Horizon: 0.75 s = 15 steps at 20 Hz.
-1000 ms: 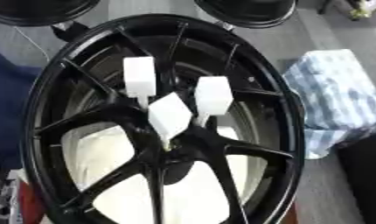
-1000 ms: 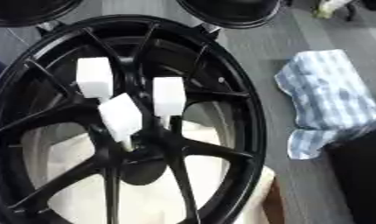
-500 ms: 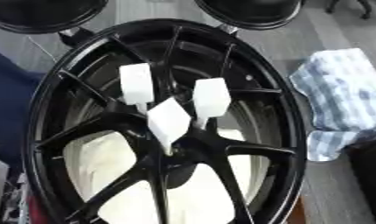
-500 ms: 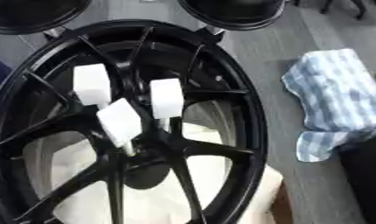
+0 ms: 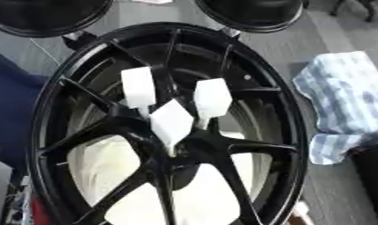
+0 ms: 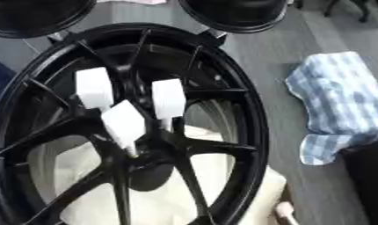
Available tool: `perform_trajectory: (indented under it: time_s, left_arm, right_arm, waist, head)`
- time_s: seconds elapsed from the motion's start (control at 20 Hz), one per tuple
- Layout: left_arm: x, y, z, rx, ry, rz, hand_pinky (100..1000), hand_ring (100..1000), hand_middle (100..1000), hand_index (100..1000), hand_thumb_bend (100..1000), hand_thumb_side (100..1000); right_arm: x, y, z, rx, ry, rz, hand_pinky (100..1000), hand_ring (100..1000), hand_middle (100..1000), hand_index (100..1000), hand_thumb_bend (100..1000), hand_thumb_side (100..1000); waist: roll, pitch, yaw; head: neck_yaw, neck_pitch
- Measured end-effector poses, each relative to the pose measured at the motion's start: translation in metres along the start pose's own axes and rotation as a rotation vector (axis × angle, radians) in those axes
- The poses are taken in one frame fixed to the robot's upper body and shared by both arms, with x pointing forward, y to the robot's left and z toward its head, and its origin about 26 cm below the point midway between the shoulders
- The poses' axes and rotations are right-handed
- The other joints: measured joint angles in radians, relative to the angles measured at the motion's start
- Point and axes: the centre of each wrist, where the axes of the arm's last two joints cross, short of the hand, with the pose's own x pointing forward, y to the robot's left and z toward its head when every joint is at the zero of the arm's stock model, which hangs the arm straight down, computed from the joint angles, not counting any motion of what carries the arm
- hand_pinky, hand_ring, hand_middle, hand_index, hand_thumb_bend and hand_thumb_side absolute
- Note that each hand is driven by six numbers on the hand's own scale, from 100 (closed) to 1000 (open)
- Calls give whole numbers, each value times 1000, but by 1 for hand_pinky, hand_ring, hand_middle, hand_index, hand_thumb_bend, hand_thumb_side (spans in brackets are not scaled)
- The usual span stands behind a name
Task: Pull the pin out of the wheel hub.
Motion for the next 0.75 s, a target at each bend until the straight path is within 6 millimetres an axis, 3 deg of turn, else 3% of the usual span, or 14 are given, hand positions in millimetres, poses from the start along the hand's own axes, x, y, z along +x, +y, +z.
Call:
perform_trajectory:
  time_s: [0.1, 0.25, 0.55, 0.75]
  left_arm:
    - [0, 0, 0, -2, 1, 2, 848, 636, 646, 748, 100, 783]
    - [0, 0, 0, -6, 1, 5, 848, 637, 647, 748, 100, 783]
    - [0, -3, -2, -19, 0, 16, 847, 636, 647, 748, 100, 781]
    - [0, -4, -2, -28, -2, 23, 846, 635, 647, 747, 100, 779]
  right_arm:
    - [10, 11, -5, 3, -50, -26, 853, 738, 698, 611, 248, 336]
    - [27, 29, -11, 30, -115, -70, 847, 718, 673, 589, 216, 327]
    - [62, 63, -22, 115, -228, -165, 846, 706, 655, 572, 183, 324]
    - [73, 78, -27, 161, -248, -224, 843, 705, 655, 571, 176, 335]
  waist:
    - [1, 0, 2]
    - [1, 0, 3]
    - [4, 0, 12]
    - [5, 0, 15]
  head:
    - [-1, 0]
    - [-2, 0]
    - [-10, -1]
    - [-10, -7]
